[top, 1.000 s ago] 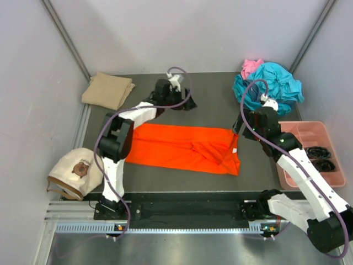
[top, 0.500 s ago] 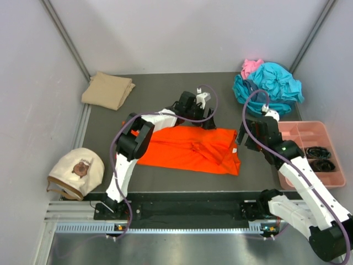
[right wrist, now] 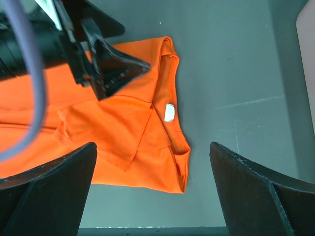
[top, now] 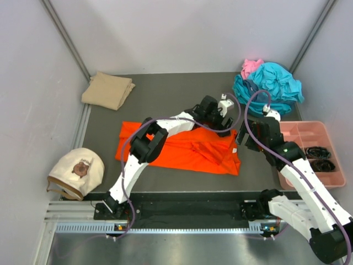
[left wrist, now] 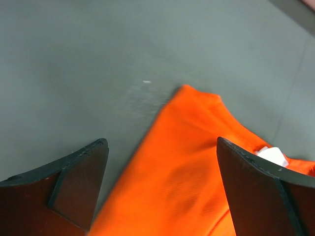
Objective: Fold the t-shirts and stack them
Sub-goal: Rotate the tshirt 90 degrees
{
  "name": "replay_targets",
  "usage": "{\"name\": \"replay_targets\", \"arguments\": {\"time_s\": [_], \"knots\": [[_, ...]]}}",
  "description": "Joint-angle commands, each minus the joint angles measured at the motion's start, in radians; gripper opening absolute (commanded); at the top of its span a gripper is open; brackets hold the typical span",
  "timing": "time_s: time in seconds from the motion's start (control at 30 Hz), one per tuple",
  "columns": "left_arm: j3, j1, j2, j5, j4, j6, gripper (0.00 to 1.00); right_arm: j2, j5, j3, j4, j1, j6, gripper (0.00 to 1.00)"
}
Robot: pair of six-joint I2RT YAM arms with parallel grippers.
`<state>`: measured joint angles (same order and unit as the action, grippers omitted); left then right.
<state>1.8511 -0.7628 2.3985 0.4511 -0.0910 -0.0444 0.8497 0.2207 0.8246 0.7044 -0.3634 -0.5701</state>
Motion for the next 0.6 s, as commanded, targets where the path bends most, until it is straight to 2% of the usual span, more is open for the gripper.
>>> {"name": "replay_targets", "arguments": {"time_s": [0.0,0.23,0.43,0.57], "knots": [[-0.007,-0.017,0.044,-0.060,-0.164,0.083,0.94,-0.014,-0.012,0.004,-0.013,0.004,-0.011,0.97],[-0.030,-0.018,0.039,-0.141,-0.188,0.129,0.89,0.002,-0.037,-0.002,-0.033,0.006,-0.014,0.97],[0.046,-0.013,0.093,-0.210,-0.236,0.190,0.87,-0.003,-0.038,-0.004,-0.025,0.003,-0.011,0.97],[0.079,-0.009,0.106,-0.213,-0.269,0.210,0.77,-0.005,-0.040,-0.010,-0.023,0.006,-0.011,0.97]]}}
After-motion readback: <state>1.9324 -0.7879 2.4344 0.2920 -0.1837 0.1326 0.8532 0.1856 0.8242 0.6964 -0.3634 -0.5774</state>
